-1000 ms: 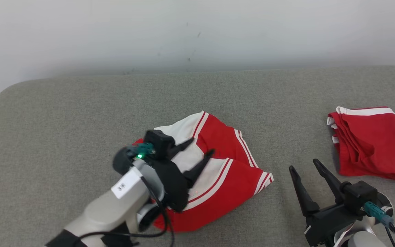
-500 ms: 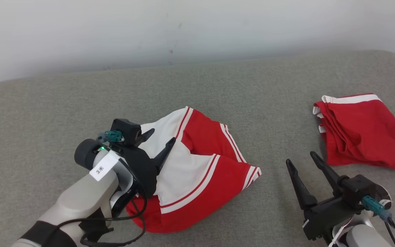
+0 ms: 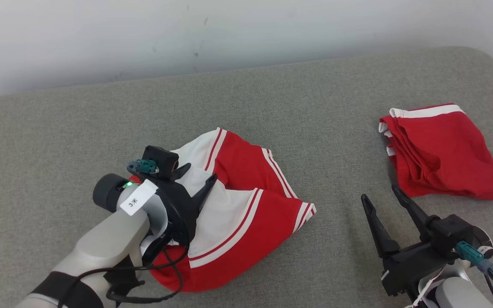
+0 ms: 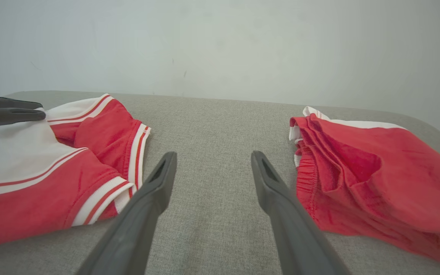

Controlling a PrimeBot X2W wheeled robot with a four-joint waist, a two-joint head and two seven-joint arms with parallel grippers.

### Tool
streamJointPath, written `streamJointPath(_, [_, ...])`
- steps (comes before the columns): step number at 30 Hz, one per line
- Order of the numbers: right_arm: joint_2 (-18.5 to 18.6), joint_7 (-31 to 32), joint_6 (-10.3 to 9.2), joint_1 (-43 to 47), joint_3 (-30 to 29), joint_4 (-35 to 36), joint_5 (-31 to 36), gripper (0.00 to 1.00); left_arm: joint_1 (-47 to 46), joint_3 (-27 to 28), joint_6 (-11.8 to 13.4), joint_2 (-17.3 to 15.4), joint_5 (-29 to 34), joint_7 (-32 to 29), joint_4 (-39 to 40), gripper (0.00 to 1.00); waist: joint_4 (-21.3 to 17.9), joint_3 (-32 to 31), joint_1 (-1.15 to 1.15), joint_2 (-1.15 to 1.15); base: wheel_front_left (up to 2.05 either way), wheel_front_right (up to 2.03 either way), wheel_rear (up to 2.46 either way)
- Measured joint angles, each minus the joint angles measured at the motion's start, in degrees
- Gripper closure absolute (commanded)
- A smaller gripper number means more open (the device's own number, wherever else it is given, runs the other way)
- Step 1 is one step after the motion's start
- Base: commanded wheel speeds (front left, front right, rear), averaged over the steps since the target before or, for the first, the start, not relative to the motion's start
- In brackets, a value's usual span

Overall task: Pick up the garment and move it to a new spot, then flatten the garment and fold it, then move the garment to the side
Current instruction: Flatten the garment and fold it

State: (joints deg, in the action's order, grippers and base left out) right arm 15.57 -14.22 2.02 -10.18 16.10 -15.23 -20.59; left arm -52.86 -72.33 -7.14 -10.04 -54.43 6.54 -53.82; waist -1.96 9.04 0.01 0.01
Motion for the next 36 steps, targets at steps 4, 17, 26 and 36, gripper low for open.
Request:
streamJointPath(4, [-0.1,0.0,0.0,0.0,0.0,-0.1,0.0,0.0,-0.5,-0.3,0.0,-0.1,0.0,-0.5,-1.2,0.0,0.0,0.0,0.0,0.0,0.0,0.0,0.0])
streamJointPath(17, [-0.1,0.0,-0.08,0.1,-0.4,-0.3,0.0,0.0,-0.4,-1.0,0.0,0.5,-1.0,-2.4,-0.3,1.0,0.8,-0.3,0.0,0.0,0.0,0.0,0.0])
streamJointPath(26, [-0.2,-0.4,-0.08,0.2,-0.8,-1.2,0.0,0.0,-4.2,-1.1,0.0,0.7,-1.0,2.1,2.8,1.0,2.6,-0.9,0.0,0.0,0.0,0.0,0.0])
streamJointPath(36, [-0.9,-0.4,0.01,2.2,-1.2,-2.4,-0.6,0.0,-7.6,4.4,0.0,-7.2,-4.3,7.1,5.4,1.0,6.5,-3.4,-0.01,0.0,0.0,0.0,0.0])
